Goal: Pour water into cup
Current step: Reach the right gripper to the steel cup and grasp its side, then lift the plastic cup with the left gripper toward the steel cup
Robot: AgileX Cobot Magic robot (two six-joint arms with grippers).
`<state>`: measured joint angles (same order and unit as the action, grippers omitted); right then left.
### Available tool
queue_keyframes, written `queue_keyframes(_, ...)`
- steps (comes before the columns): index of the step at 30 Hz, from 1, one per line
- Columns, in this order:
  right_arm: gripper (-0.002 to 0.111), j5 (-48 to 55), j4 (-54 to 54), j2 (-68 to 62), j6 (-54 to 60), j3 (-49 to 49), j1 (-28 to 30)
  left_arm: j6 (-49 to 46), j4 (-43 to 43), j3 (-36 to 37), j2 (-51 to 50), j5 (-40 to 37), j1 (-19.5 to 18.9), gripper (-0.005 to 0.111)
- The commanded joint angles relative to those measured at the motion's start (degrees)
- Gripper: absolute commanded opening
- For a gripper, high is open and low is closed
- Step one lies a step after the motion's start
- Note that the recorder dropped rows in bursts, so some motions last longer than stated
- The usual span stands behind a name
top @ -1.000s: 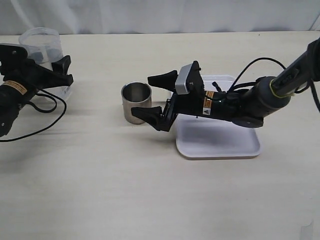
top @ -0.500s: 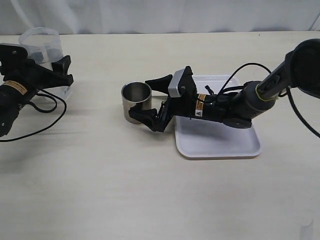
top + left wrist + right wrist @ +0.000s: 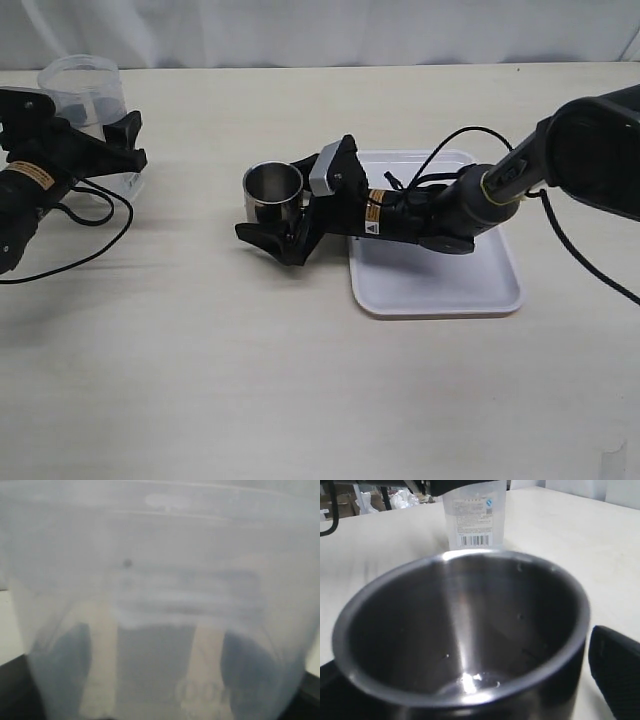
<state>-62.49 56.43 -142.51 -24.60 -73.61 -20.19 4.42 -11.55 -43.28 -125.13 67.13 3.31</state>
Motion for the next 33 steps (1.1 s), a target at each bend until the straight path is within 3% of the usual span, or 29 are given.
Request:
queue_keyframes(1,0.104,0.8,-0.9,-0.1,-0.22,-0.38,-0.34,0.32,-0.43,0.16,-0.17,-2.98,-0.24,0.0)
queue_keyframes(11,0.1,0.69,-0.89,-0.1,-0.22,-0.38,-0.34,0.32,-0.43,0.16,-0.17,-2.98,-0.24,0.0)
queue_keyframes(14,0.084,0.69,-0.89,-0.1,-0.22,-0.38,-0.34,0.32,-0.43,0.16,-0.17,-2.98,-0.24,0.0)
queue_keyframes(19,0.034,1.73,-1.84,-0.1,-0.22,-0.38,-0.34,0.32,-0.43,0.16,-0.17,-2.98,-0.24,0.0)
queue_keyframes(22,0.018,3.07,-2.27,-0.1,0.22,-0.52,-0.34,0.32,-1.6,0.16,-0.17,-2.92,-0.24,0.0)
queue_keyframes(33,0.015,6.44,0.13,0.22,1.7,-1.69,-0.34,0.63,-11.89,0.16,-0.17,1.58,-0.24,0.0)
